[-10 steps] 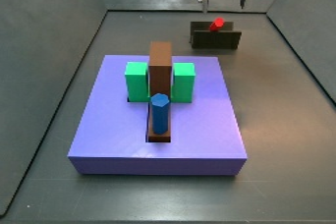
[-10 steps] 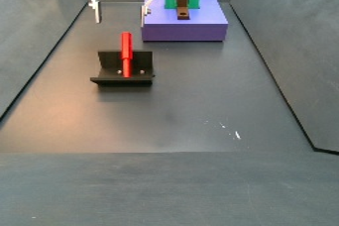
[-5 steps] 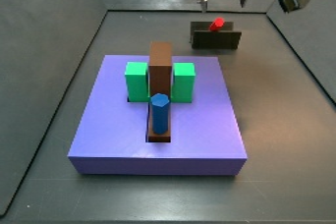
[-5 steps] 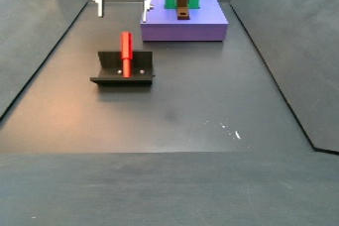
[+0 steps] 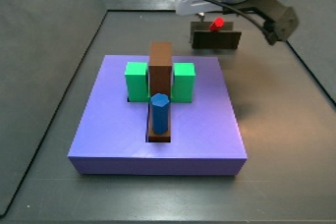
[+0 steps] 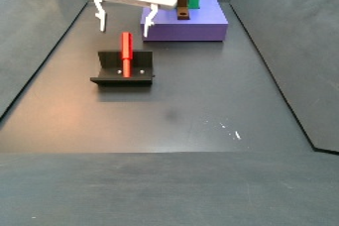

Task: Pick up the red object. Move up. Place the red object on the fixture. Regrasp the red object. Move to above the board. Insert the red object.
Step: Regrasp the red object.

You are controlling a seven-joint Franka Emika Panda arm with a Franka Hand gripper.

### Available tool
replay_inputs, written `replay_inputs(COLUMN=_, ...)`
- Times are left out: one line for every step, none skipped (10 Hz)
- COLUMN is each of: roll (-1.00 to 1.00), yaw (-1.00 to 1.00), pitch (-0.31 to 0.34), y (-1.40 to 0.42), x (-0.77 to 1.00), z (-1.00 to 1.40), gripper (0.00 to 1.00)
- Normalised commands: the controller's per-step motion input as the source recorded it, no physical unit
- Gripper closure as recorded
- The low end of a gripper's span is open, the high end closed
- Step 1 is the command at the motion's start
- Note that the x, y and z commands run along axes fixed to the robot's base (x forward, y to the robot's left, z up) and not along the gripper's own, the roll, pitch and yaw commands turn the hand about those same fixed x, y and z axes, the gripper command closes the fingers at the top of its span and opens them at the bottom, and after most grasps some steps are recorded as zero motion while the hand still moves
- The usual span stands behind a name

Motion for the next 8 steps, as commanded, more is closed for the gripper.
replay_inputs(roll=0.15, yaw=0.15, pitch=0.0, y=-0.15, x=0.01, z=-0.16, gripper=0.0)
replay_inputs(roll=0.04, yaw=0.12, pitch=-0.034, y=-0.11, x=0.0, z=-0.18, gripper=0.0)
replay_inputs(roll=0.04, yaw=0.02, pitch=-0.1, y=-0.03, x=0.0, z=-0.24, gripper=0.0)
replay_inputs(roll=0.1, yaw=0.0, pitch=-0.04, y=0.0, x=0.0, z=-0.18, gripper=0.0)
replay_inputs(roll=0.17, yaw=0.0, pitch=0.0, y=0.0, x=0.0, z=-0.17, gripper=0.0)
replay_inputs(roll=0.24, yaw=0.0, pitch=-0.014, y=0.0, x=0.03, z=-0.22, gripper=0.0)
replay_inputs(roll=0.26, yaw=0.0, pitch=0.0, y=0.0, x=0.12, z=-0.2, gripper=0.0)
replay_inputs(roll=0.27, yaw=0.0, pitch=0.0, y=0.02, x=0.07, z=-0.22, gripper=0.0)
